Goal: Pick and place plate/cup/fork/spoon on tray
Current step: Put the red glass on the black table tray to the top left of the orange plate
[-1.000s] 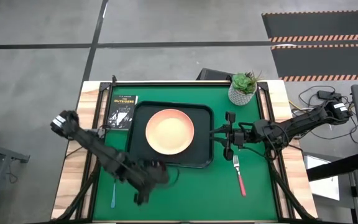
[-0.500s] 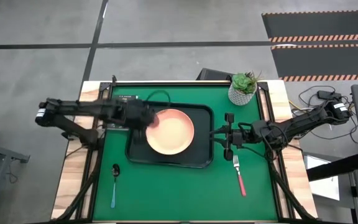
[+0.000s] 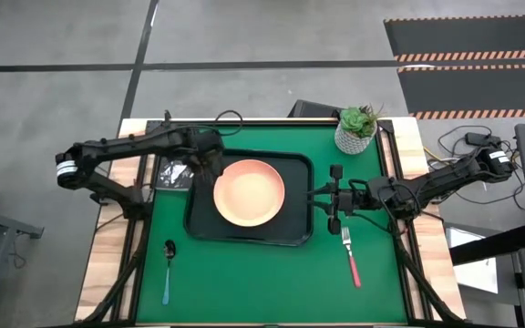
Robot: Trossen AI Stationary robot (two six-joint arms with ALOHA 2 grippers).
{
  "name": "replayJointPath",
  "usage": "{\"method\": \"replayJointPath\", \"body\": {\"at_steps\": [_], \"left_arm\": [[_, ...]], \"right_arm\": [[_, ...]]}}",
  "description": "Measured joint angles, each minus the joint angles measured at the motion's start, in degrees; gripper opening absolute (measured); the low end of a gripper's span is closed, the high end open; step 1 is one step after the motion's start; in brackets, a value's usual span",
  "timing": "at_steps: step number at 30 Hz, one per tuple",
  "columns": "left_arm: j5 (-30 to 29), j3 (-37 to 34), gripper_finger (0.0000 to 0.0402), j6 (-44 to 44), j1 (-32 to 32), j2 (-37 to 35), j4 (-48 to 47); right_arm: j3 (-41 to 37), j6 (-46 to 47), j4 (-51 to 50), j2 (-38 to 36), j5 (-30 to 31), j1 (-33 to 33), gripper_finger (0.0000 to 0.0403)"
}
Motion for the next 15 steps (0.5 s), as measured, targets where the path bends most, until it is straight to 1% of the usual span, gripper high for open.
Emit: {"method": "replayJointPath", "body": {"at_steps": [7, 15], "left_arm": [[0.5, -0.6, 0.0001, 0.7, 0.0, 0.0, 4.1], [0.8, -5.6, 0.0001, 0.6, 0.6, 0.0, 7.7]], "right_arm": [[0.0, 0.6, 0.0, 0.0, 0.0, 0.0, 0.0072], [0.0, 1.2, -0.3, 0.0, 0.0, 0.0, 0.0072]]}}
